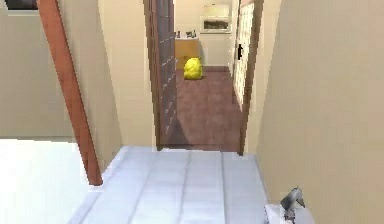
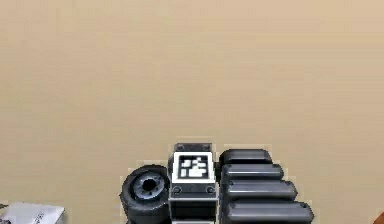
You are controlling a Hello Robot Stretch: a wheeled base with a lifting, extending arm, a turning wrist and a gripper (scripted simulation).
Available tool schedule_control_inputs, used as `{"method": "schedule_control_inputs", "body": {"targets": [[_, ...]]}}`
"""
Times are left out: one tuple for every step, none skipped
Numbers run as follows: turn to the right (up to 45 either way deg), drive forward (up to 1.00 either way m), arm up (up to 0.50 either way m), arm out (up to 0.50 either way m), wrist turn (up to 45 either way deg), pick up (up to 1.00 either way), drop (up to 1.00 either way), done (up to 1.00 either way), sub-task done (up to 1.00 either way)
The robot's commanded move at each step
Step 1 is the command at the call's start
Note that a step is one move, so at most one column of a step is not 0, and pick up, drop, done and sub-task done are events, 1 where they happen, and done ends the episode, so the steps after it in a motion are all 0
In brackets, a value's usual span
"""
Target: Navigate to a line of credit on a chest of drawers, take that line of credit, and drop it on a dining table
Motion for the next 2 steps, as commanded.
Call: {"method": "schedule_control_inputs", "body": {"targets": [[0.0, 0.40, 0.00, 0.00, 0.0, 0.00, 0.00, 0.00, 0.00], [0.0, 1.00, 0.00, 0.00, 0.0, 0.00, 0.00, 0.00, 0.00]]}}
